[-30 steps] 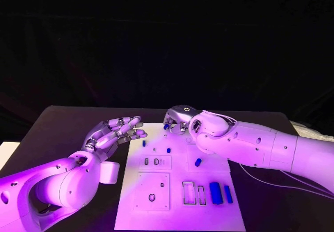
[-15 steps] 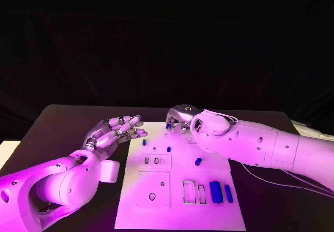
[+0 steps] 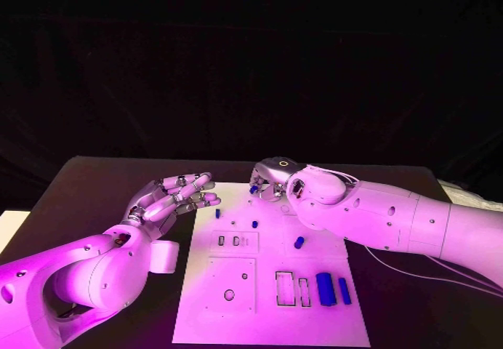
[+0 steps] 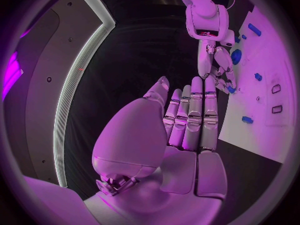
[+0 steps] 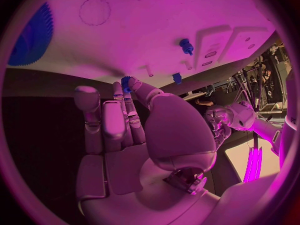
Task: Assemble the parts on the task board
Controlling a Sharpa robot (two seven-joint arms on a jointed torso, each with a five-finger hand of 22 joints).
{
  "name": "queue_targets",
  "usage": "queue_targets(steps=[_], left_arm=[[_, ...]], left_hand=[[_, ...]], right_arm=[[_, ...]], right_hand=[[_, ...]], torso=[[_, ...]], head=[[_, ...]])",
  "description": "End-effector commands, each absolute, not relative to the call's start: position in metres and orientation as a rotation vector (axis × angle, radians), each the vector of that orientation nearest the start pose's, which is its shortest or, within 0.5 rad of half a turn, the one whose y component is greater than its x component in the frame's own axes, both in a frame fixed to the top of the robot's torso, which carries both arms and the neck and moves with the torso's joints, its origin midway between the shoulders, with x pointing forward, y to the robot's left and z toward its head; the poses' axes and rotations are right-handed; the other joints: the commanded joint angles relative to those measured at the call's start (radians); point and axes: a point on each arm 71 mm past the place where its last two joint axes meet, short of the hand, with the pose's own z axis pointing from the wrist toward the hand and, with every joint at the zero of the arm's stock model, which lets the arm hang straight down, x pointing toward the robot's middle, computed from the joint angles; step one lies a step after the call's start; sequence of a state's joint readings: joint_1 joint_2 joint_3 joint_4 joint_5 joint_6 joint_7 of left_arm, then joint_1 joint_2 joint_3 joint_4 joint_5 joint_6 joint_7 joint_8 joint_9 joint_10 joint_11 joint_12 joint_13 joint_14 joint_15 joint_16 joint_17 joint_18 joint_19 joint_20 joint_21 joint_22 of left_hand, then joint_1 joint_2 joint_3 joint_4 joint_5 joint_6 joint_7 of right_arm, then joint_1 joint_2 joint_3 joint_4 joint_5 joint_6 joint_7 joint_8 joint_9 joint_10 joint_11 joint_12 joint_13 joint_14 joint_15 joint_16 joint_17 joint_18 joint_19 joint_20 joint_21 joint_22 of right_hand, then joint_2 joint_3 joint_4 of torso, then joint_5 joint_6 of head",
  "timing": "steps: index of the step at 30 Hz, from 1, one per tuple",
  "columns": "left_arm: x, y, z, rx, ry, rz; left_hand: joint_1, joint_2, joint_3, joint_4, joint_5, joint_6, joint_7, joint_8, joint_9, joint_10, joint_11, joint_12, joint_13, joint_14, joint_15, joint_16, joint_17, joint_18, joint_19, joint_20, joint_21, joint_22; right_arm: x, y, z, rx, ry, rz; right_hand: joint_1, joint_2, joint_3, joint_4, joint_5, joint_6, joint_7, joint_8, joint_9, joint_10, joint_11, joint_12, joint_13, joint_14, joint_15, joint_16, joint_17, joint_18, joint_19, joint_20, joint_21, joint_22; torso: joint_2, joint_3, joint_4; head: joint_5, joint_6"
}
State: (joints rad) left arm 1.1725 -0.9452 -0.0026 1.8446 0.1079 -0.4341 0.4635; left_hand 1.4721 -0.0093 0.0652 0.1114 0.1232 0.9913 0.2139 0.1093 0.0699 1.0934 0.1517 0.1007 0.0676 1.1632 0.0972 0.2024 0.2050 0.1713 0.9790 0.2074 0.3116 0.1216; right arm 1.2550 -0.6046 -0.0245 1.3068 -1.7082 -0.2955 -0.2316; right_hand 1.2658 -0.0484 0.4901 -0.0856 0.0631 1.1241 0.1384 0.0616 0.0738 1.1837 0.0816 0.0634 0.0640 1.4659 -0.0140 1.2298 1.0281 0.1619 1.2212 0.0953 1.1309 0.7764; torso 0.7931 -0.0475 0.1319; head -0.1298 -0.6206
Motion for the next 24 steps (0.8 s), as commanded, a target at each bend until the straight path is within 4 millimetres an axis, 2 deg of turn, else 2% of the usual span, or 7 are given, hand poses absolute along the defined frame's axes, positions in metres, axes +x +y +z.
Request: queue_targets(steps=[1,5,8,11,16,19,24], left_arm=[[0.427,0.174,-0.148,-1.199,1.361,-1.73],[0.427,0.173,-0.148,-1.199,1.363,-1.73],[0.427,0.173,-0.148,-1.2,1.364,-1.729],[0.427,0.174,-0.148,-1.201,1.364,-1.728],[0.427,0.175,-0.149,-1.202,1.364,-1.725],[0.426,0.176,-0.148,-1.203,1.364,-1.724],[0.426,0.177,-0.148,-1.202,1.364,-1.722]], left_hand=[[0.001,0.005,0.005,-0.002,0.0,-0.001,0.002,-0.005,-0.001,0.0,0.003,-0.006,-0.001,-0.007,0.003,-0.006,0.002,0.011,-0.004,0.001,-0.002,-0.001],[0.001,0.005,0.005,-0.002,0.0,-0.001,0.002,-0.005,-0.001,0.0,0.003,-0.006,-0.001,-0.007,0.003,-0.006,0.002,0.011,-0.004,0.001,-0.002,-0.001],[0.001,0.005,0.005,-0.002,0.0,-0.001,0.002,-0.005,-0.001,0.0,0.003,-0.006,-0.001,-0.007,0.003,-0.006,0.002,0.011,-0.004,0.001,-0.003,-0.001],[0.001,0.005,0.006,-0.002,0.0,-0.001,0.002,-0.005,-0.001,0.0,0.003,-0.006,-0.001,-0.007,0.003,-0.007,0.002,0.011,-0.004,0.001,-0.003,-0.001],[0.001,0.005,0.006,-0.002,0.0,-0.001,0.002,-0.006,-0.001,0.0,0.003,-0.006,-0.001,-0.007,0.003,-0.007,0.002,0.011,-0.004,0.001,-0.003,-0.001],[0.002,0.005,0.006,-0.003,0.0,0.0,0.002,-0.006,-0.001,0.001,0.002,-0.006,-0.001,-0.007,0.003,-0.007,0.003,0.011,-0.004,0.001,-0.003,-0.001],[0.002,0.005,0.006,-0.003,0.0,0.0,0.002,-0.006,-0.001,0.001,0.002,-0.006,-0.001,-0.007,0.003,-0.007,0.003,0.011,-0.004,0.001,-0.003,-0.001]], right_arm=[[0.533,-0.141,-0.163,-0.333,1.543,0.424],[0.534,-0.142,-0.162,-0.322,1.534,0.43],[0.534,-0.142,-0.162,-0.316,1.526,0.437],[0.533,-0.143,-0.161,-0.309,1.514,0.446],[0.525,-0.157,-0.155,-0.264,1.498,0.479],[0.519,-0.171,-0.151,-0.22,1.503,0.494],[0.509,-0.201,-0.143,-0.101,1.551,0.517]], right_hand=[[-0.003,-0.021,-0.002,0.009,0.001,-0.012,0.008,-0.001,-0.002,-0.018,0.004,-0.003,-0.001,0.02,0.013,-0.006,-0.016,-0.014,-0.015,0.002,-0.007,-0.017],[-0.015,-0.066,-0.037,0.022,-0.003,-0.142,0.022,0.001,-0.011,-0.137,0.025,-0.002,-0.002,-0.013,0.032,-0.092,-0.133,0.011,-0.099,0.015,-0.103,-0.164],[-0.002,-0.072,-0.074,0.03,-0.002,-0.206,0.003,-0.001,-0.011,-0.193,0.034,-0.001,-0.002,-0.021,0.038,-0.129,-0.18,0.018,-0.122,0.021,-0.14,-0.215],[0.008,-0.068,-0.09,0.033,0.001,-0.215,0.006,0.001,-0.01,-0.199,0.035,0.004,0.0,-0.019,0.039,-0.134,-0.185,0.018,-0.119,0.023,-0.144,-0.218],[0.029,-0.051,-0.097,0.039,0.031,-0.179,0.025,0.008,-0.005,-0.11,0.019,0.047,0.008,0.002,0.027,-0.098,-0.134,0.01,-0.078,0.015,-0.109,-0.167],[0.031,-0.057,-0.093,0.041,0.045,-0.166,0.022,0.009,-0.005,-0.043,0.009,0.075,0.017,0.024,0.021,-0.033,-0.046,-0.004,-0.036,0.008,-0.056,-0.084],[0.023,-0.078,-0.102,0.05,0.073,-0.132,0.02,0.017,-0.003,0.086,-0.011,0.136,0.05,0.048,0.003,0.059,0.079,-0.025,0.026,-0.001,0.028,0.04]], torso=[[0.0,-0.0002,0.0007],[0.0,-0.0012,0.0014],[0.001,-0.001,0.0015],[0.001,-0.0006,0.0008],[0.001,0.0005,-0.0017],[0.001,0.0004,-0.0037],[0.001,0.0018,-0.0136]], head=[[-0.001,-0.001],[-0.003,0.0],[-0.002,0.001],[-0.002,0.001],[-0.005,0.004],[-0.007,0.007],[-0.008,0.014]])
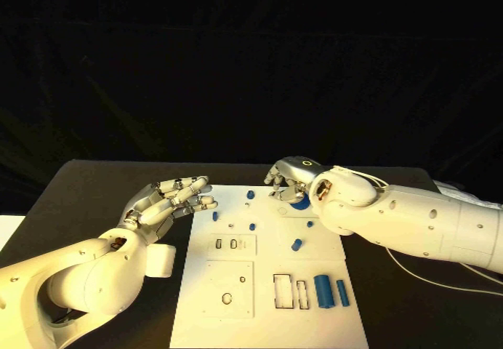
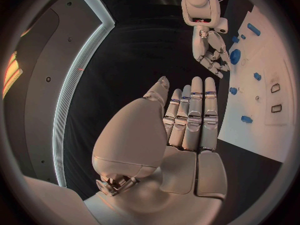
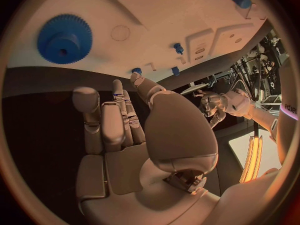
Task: Assemble the parts on the task board
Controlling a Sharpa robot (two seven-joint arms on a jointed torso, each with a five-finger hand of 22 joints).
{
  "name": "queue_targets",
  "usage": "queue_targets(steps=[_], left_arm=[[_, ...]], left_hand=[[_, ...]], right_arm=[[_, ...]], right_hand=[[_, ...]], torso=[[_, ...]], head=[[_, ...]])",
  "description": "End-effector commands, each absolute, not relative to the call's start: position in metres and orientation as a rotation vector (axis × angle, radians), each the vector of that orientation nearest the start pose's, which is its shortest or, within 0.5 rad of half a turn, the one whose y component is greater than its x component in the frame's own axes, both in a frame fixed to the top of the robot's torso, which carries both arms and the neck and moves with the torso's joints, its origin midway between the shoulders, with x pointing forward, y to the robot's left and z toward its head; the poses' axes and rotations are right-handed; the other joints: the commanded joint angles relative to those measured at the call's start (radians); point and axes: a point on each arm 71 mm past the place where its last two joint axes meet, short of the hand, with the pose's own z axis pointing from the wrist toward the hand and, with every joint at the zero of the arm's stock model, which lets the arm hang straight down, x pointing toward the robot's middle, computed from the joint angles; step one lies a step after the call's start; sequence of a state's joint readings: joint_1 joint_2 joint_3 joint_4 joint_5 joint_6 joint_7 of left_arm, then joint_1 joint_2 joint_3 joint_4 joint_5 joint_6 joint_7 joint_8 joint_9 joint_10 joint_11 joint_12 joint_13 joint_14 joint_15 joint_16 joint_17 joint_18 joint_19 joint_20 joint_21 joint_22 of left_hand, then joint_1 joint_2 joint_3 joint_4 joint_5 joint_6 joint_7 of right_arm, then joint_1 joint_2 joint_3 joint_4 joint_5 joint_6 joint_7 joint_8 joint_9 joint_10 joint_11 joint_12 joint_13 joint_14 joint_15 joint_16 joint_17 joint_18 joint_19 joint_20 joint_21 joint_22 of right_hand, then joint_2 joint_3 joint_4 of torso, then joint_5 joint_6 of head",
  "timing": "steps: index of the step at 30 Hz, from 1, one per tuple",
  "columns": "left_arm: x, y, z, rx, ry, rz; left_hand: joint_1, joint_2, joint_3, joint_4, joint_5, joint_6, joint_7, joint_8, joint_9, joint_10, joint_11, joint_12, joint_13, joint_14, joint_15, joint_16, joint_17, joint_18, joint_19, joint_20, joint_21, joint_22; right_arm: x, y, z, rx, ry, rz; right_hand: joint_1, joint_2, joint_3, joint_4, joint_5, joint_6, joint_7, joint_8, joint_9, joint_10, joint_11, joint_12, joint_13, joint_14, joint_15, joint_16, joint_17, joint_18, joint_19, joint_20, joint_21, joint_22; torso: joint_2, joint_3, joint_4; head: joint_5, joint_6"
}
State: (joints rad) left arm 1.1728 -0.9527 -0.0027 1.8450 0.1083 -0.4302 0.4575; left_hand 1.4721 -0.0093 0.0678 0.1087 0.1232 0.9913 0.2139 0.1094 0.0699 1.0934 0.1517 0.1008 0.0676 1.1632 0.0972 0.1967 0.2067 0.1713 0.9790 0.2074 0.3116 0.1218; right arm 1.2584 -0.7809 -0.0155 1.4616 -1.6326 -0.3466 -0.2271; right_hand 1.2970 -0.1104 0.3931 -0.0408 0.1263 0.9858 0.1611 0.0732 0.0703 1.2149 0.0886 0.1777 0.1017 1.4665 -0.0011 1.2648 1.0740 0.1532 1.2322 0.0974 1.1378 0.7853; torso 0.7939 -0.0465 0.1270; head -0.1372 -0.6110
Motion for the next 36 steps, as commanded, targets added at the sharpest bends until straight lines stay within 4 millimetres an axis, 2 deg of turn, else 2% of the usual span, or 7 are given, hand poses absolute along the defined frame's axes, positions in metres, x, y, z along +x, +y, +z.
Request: queue_targets(steps=[1,3,5,8,10,30,36], left_arm=[[0.426,0.177,-0.148,-1.202,1.364,-1.722],[0.426,0.177,-0.148,-1.203,1.365,-1.723],[0.426,0.177,-0.148,-1.203,1.367,-1.725],[0.426,0.177,-0.148,-1.203,1.366,-1.726],[0.426,0.177,-0.148,-1.203,1.366,-1.726],[0.428,0.178,-0.149,-1.205,1.362,-1.722],[0.428,0.179,-0.149,-1.208,1.363,-1.718]], left_hand=[[0.002,0.005,0.004,0.0,0.0,0.0,0.002,-0.006,-0.001,0.001,0.002,-0.006,-0.001,-0.007,0.003,-0.002,0.001,0.011,-0.004,0.001,-0.003,-0.001],[0.002,0.005,0.004,0.0,0.0,0.0,0.002,-0.006,-0.001,0.001,0.002,-0.006,-0.001,-0.007,0.003,-0.002,0.001,0.011,-0.004,0.001,-0.003,-0.001],[0.002,0.005,0.004,0.0,0.0,0.0,0.002,-0.006,-0.001,0.001,0.002,-0.006,-0.001,-0.007,0.003,-0.002,0.001,0.011,-0.004,0.001,-0.003,-0.001],[0.004,0.006,0.006,-0.002,0.0,0.001,0.001,-0.006,0.0,0.002,0.002,-0.007,-0.001,-0.006,0.002,-0.002,0.002,0.011,-0.003,0.001,-0.003,-0.002],[0.004,0.006,0.006,-0.002,0.0,0.001,0.001,-0.006,0.0,0.002,0.002,-0.007,-0.001,-0.006,0.002,-0.002,0.002,0.011,-0.003,0.001,-0.003,-0.002],[0.005,0.006,0.007,-0.002,0.0,0.002,0.001,-0.005,0.0,0.003,0.002,-0.007,0.0,-0.006,0.002,-0.003,0.002,0.011,-0.003,0.001,-0.002,-0.002],[0.005,0.007,0.008,-0.002,0.0,0.003,0.0,-0.006,0.0,0.004,0.001,-0.008,0.0,-0.005,0.002,-0.003,0.003,0.011,-0.003,0.001,-0.002,-0.002]], right_arm=[[0.507,-0.208,-0.142,-0.072,1.568,0.518],[0.504,-0.22,-0.142,-0.026,1.604,0.516],[0.503,-0.231,-0.143,0.014,1.645,0.505],[0.503,-0.245,-0.145,0.049,1.682,0.478],[0.504,-0.253,-0.146,0.065,1.695,0.452],[0.513,-0.263,-0.156,0.052,1.732,0.366],[0.511,-0.256,-0.158,-0.01,1.738,0.345]], right_hand=[[-0.017,-0.027,-0.018,0.01,0.02,0.01,-0.01,0.006,0.001,0.103,-0.029,0.053,0.032,0.058,-0.017,0.073,0.107,-0.027,0.044,-0.007,0.058,0.092],[-0.032,-0.046,-0.05,0.02,0.05,0.014,-0.026,0.006,0.0,0.175,-0.046,0.123,0.085,0.065,-0.033,0.107,0.152,-0.037,0.076,-0.02,0.101,0.155],[-0.051,-0.056,-0.103,0.038,0.068,0.008,-0.036,0.003,-0.002,0.234,-0.056,0.46,0.432,0.076,-0.042,0.172,0.249,-0.056,0.121,-0.034,0.168,0.259],[-0.044,-0.034,-0.182,0.068,0.076,-0.004,-0.035,0.004,-0.001,0.207,-0.049,0.952,0.967,0.081,-0.021,0.237,0.352,-0.068,0.146,-0.031,0.227,0.349],[-0.046,-0.018,-0.22,0.091,0.075,-0.015,-0.02,0.004,-0.002,0.208,-0.039,1.082,1.114,0.083,-0.021,0.25,0.375,-0.072,0.149,-0.018,0.242,0.371],[-0.02,0.002,-0.269,0.112,0.1,-0.025,-0.013,0.012,-0.001,0.221,-0.029,1.169,1.227,0.087,-0.014,0.266,0.406,-0.077,0.156,-0.008,0.264,0.404],[-0.017,0.005,-0.277,0.115,0.097,-0.017,-0.015,0.019,0.0,0.232,-0.03,1.19,1.252,0.088,-0.014,0.268,0.41,-0.079,0.16,-0.007,0.27,0.415]], torso=[[0.001,0.0016,-0.0108],[0.001,0.0029,-0.0147],[0.002,0.0033,-0.018],[0.004,0.0052,-0.0242],[0.005,0.0071,-0.0262],[0.003,0.0033,-0.0229],[0.003,0.0048,-0.0212]], head=[[-0.001,0.006],[-0.002,0.008],[-0.003,0.009],[-0.003,0.013],[-0.003,0.014],[-0.011,0.006],[-0.009,0.004]])
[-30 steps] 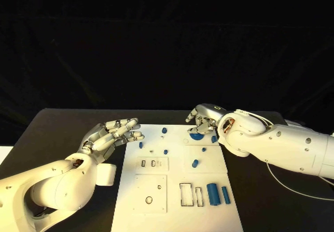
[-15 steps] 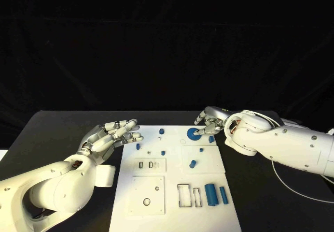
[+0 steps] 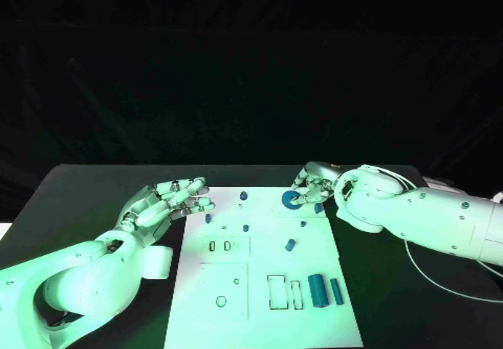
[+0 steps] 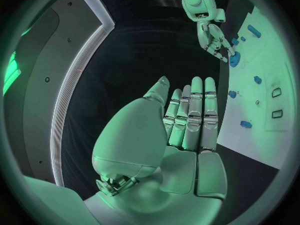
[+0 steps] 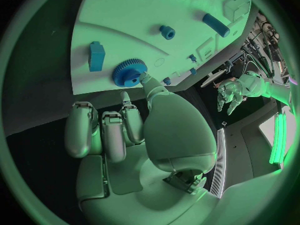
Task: Assemble the parts on the task board
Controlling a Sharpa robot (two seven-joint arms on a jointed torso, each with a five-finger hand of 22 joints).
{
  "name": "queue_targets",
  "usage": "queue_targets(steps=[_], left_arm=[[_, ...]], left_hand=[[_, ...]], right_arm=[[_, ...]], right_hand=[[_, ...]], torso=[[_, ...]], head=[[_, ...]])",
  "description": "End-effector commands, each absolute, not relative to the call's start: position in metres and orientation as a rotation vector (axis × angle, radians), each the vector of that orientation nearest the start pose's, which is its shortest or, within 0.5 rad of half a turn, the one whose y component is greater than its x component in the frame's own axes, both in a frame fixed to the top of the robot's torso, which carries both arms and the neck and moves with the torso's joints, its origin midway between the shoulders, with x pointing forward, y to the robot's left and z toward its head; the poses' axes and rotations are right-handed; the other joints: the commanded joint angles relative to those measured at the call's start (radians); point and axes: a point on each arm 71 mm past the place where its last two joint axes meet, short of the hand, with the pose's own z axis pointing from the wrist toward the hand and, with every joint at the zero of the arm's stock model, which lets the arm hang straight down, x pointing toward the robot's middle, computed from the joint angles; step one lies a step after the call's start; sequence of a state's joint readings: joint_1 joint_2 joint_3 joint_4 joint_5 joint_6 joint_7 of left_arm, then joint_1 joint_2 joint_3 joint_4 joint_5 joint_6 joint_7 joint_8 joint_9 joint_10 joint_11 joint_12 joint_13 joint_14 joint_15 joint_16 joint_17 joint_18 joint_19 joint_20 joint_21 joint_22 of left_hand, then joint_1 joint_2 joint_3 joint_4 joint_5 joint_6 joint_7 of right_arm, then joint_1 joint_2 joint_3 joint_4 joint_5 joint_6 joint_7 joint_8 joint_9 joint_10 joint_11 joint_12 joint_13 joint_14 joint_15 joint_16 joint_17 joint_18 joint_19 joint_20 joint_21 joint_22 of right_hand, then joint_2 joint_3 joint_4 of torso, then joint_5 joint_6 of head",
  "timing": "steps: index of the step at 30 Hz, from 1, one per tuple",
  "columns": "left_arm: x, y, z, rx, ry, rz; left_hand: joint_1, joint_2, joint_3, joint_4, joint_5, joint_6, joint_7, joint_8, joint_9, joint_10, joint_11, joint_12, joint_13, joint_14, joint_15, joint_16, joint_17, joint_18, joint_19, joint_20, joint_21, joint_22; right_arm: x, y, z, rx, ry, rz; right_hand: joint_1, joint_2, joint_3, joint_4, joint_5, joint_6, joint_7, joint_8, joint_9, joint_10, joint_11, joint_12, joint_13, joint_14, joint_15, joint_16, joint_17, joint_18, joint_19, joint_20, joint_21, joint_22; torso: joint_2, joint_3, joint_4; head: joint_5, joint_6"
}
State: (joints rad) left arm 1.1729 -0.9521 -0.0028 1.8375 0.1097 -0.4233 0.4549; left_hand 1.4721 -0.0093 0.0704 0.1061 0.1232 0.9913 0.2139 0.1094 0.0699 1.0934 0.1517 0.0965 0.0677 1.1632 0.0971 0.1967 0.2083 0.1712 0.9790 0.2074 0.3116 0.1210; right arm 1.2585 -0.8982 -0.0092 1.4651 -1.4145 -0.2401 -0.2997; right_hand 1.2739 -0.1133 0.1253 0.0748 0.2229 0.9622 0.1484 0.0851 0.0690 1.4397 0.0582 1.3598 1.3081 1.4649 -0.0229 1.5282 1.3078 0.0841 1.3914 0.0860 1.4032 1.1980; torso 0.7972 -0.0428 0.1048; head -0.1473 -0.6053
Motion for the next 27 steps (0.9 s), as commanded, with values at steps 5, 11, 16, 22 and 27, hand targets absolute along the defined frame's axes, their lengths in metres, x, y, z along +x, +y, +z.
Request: queue_targets(steps=[5,11,16,22,27], left_arm=[[0.4287,0.1795,-0.1498,-1.211,1.363,-1.714],[0.4289,0.1797,-0.1499,-1.212,1.363,-1.712],[0.429,0.1796,-0.15,-1.212,1.364,-1.713],[0.4293,0.1799,-0.1502,-1.212,1.364,-1.712],[0.4291,0.1794,-0.1502,-1.212,1.367,-1.716]], left_hand=[[0.005,0.007,0.006,0.0,0.0,0.003,0.0,-0.006,0.0,0.004,0.001,-0.003,0.0,-0.005,0.002,-0.003,0.002,0.011,-0.003,0.001,-0.002,-0.001],[0.005,0.007,0.006,0.0,0.0,0.003,0.0,-0.006,0.0,0.004,0.001,-0.003,0.0,-0.005,0.002,-0.003,0.002,0.011,-0.003,0.001,-0.002,-0.001],[0.005,0.007,0.006,0.0,0.0,0.003,0.0,-0.006,0.0,0.004,0.001,-0.003,0.0,-0.005,0.002,-0.003,0.002,0.011,-0.003,0.001,-0.002,-0.001],[0.006,0.009,0.008,0.0,0.0,0.003,0.0,-0.006,0.0,0.005,0.001,-0.004,0.0,-0.005,0.002,-0.004,0.003,0.011,-0.003,0.001,-0.002,-0.001],[0.006,0.009,0.008,0.0,0.0,0.003,0.0,-0.006,0.0,0.005,0.001,-0.004,0.0,-0.005,0.002,-0.004,0.003,0.011,-0.003,0.001,-0.002,-0.001]], right_arm=[[0.5112,-0.2545,-0.1605,-0.029,1.746,0.331],[0.5118,-0.2538,-0.1622,-0.038,1.752,0.323],[0.5123,-0.2535,-0.1633,-0.042,1.751,0.318],[0.5127,-0.2521,-0.1642,-0.071,1.732,0.296],[0.5126,-0.2491,-0.1655,-0.117,1.709,0.265]], right_hand=[[0.006,0.011,-0.013,0.002,-0.002,0.014,-0.004,0.011,0.002,0.014,0.0,0.019,0.058,0.09,0.007,0.006,0.177,-0.01,0.002,0.004,0.007,0.007],[0.015,0.019,-0.013,0.002,0.007,0.022,-0.005,0.016,0.003,0.019,-0.002,0.028,0.071,0.09,0.006,0.007,0.179,-0.011,0.003,0.003,0.009,0.01],[0.027,0.029,-0.008,-0.002,0.021,0.028,-0.006,0.019,0.002,0.022,-0.003,0.033,0.078,0.09,0.004,0.008,0.181,-0.011,0.004,0.002,0.011,0.014],[0.068,0.049,0.022,-0.022,0.042,0.038,-0.007,0.022,0.001,0.025,-0.006,0.038,0.09,0.091,0.002,0.011,0.188,-0.014,0.01,0.0,0.019,0.028],[0.108,0.061,0.081,-0.053,-0.012,0.055,-0.009,0.024,0.0,0.033,-0.008,0.05,0.107,0.093,0.001,0.014,0.194,-0.016,0.014,-0.002,0.024,0.038]], torso=[[-0.001,0.0003,0.0003],[0.0,0.0007,-0.0005],[0.0,0.0011,0.0011],[0.0,0.0008,0.0005],[0.0,0.0011,0.0005]], head=[[0.0,-0.005],[-0.002,-0.003],[-0.003,-0.004],[-0.002,-0.005],[-0.001,-0.008]])
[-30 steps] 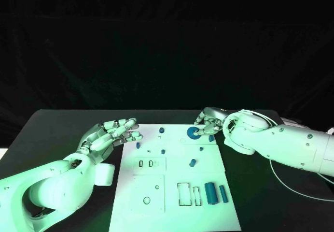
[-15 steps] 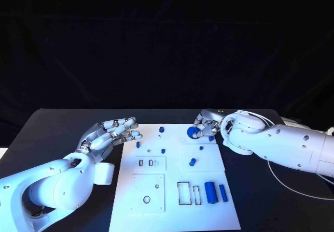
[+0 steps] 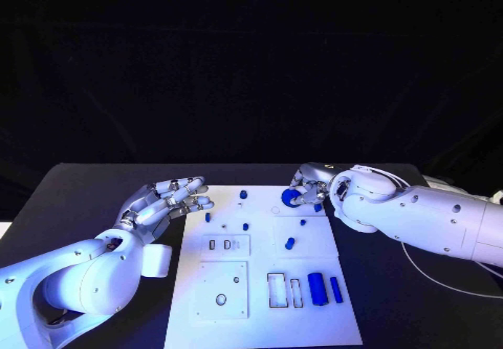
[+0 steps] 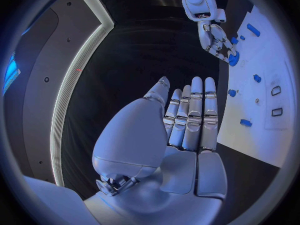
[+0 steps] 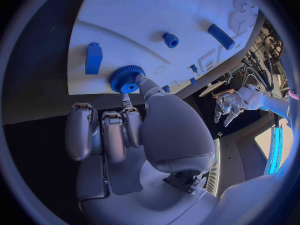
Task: Assemble the parts on the task board
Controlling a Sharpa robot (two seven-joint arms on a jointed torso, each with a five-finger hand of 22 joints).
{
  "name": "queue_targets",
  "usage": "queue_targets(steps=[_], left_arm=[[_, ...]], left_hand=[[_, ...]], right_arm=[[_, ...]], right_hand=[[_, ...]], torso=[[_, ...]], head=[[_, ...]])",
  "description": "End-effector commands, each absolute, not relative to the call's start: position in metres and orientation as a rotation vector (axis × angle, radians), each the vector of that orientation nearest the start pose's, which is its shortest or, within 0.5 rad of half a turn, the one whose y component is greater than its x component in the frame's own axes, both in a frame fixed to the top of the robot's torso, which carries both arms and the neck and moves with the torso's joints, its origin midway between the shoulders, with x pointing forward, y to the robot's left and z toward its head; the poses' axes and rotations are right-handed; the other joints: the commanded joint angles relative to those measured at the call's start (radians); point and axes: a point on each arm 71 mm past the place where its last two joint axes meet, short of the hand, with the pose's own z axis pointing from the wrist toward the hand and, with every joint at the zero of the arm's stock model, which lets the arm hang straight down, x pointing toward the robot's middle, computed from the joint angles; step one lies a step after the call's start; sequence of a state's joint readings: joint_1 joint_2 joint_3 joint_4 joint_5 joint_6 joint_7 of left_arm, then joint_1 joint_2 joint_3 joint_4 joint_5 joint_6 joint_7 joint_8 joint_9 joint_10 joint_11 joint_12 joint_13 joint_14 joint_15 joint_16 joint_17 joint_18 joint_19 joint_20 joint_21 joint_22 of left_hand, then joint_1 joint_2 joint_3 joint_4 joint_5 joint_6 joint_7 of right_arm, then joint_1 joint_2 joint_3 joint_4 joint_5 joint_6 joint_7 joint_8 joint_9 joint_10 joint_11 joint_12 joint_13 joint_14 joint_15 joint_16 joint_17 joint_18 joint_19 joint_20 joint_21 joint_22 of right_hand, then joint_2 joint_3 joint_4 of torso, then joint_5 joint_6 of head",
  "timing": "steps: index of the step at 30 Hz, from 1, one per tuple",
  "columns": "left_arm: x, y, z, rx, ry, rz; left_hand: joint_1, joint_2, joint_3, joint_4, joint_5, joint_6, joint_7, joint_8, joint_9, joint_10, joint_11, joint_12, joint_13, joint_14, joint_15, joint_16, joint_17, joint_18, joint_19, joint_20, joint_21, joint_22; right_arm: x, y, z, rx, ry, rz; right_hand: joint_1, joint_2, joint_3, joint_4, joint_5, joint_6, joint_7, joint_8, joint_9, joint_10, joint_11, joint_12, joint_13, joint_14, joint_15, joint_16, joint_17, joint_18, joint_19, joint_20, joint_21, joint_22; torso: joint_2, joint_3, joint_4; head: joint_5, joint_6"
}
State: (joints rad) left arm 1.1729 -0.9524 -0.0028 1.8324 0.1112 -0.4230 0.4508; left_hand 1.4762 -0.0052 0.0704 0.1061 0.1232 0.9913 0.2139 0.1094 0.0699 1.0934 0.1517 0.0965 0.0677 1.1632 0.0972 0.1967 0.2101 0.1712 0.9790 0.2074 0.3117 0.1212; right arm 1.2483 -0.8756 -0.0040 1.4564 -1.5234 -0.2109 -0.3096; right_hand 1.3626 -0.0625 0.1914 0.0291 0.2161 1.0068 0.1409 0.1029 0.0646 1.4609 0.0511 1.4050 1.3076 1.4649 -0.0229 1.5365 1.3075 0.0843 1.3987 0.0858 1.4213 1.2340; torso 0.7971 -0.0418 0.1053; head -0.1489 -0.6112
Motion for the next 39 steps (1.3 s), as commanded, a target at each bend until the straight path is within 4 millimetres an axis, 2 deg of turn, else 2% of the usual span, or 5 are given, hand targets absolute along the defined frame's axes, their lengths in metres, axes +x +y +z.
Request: queue_targets(steps=[1,4,8,25,39], left_arm=[[0.429,0.179,-0.15,-1.212,1.368,-1.717],[0.429,0.179,-0.15,-1.212,1.369,-1.718],[0.429,0.179,-0.15,-1.212,1.369,-1.718],[0.429,0.178,-0.15,-1.212,1.374,-1.721],[0.429,0.177,-0.15,-1.212,1.376,-1.725]], left_hand=[[0.002,0.005,0.008,0.0,0.0,0.003,0.0,-0.006,0.0,0.005,0.001,-0.004,0.0,-0.005,0.002,-0.004,0.001,0.011,-0.003,0.001,-0.002,-0.001],[0.002,0.005,0.008,0.0,0.0,0.003,0.0,-0.006,0.0,0.005,0.001,-0.004,-0.001,-0.005,0.002,-0.004,0.001,0.011,-0.003,0.0,-0.002,-0.001],[0.002,0.005,0.008,0.0,0.0,0.003,0.0,-0.006,0.0,0.005,0.001,-0.004,-0.001,-0.005,0.002,-0.004,0.001,0.011,-0.003,0.0,-0.002,-0.001],[0.002,0.005,0.008,0.0,0.0,0.003,0.0,-0.006,0.0,0.005,0.001,-0.004,-0.001,-0.005,0.002,-0.004,0.001,0.011,-0.003,0.0,-0.002,-0.001],[0.002,0.005,0.008,0.0,0.0,0.003,0.0,-0.006,0.0,0.005,0.001,-0.004,-0.001,-0.005,0.002,-0.004,0.001,0.011,-0.003,0.0,-0.002,-0.001]], right_arm=[[0.512,-0.248,-0.166,-0.126,1.704,0.262],[0.511,-0.243,-0.164,-0.14,1.679,0.274],[0.506,-0.234,-0.157,-0.137,1.588,0.341],[0.485,-0.168,-0.139,-0.185,1.434,0.54],[0.487,-0.126,-0.162,-0.249,1.514,0.572]], right_hand=[[0.02,0.01,0.022,-0.009,-0.007,0.015,-0.002,0.007,0.004,0.014,-0.001,0.007,0.11,0.093,0.0,0.006,0.195,-0.016,0.008,-0.002,0.007,0.004],[0.015,0.008,0.036,-0.011,-0.01,0.027,-0.005,0.01,0.005,0.018,-0.003,0.012,0.116,0.093,-0.001,0.006,0.196,-0.017,0.009,-0.003,0.009,0.008],[-0.024,-0.005,0.039,0.006,-0.072,0.044,-0.01,0.012,0.006,0.024,-0.006,0.019,0.125,0.093,-0.003,0.007,0.198,-0.018,0.014,-0.004,0.013,0.017],[-0.039,-0.004,0.068,0.012,-0.033,0.067,-0.019,0.01,0.009,0.027,-0.015,0.02,0.13,0.093,-0.011,0.008,0.198,-0.021,0.021,-0.012,0.02,0.03],[-0.047,-0.006,0.071,0.015,-0.038,0.066,-0.018,0.005,0.008,0.025,-0.014,0.016,0.128,0.092,-0.011,0.006,0.194,-0.021,0.021,-0.012,0.02,0.03]], torso=[[0.0,-0.0001,-0.0002],[0.0,-0.0007,-0.0002],[-0.001,-0.0015,0.0009],[-0.001,-0.0018,0.0028],[0.0,-0.0017,0.0025]], head=[[0.0,-0.002],[0.0,-0.003],[0.0,-0.003],[0.02,0.0],[0.03,-0.006]])
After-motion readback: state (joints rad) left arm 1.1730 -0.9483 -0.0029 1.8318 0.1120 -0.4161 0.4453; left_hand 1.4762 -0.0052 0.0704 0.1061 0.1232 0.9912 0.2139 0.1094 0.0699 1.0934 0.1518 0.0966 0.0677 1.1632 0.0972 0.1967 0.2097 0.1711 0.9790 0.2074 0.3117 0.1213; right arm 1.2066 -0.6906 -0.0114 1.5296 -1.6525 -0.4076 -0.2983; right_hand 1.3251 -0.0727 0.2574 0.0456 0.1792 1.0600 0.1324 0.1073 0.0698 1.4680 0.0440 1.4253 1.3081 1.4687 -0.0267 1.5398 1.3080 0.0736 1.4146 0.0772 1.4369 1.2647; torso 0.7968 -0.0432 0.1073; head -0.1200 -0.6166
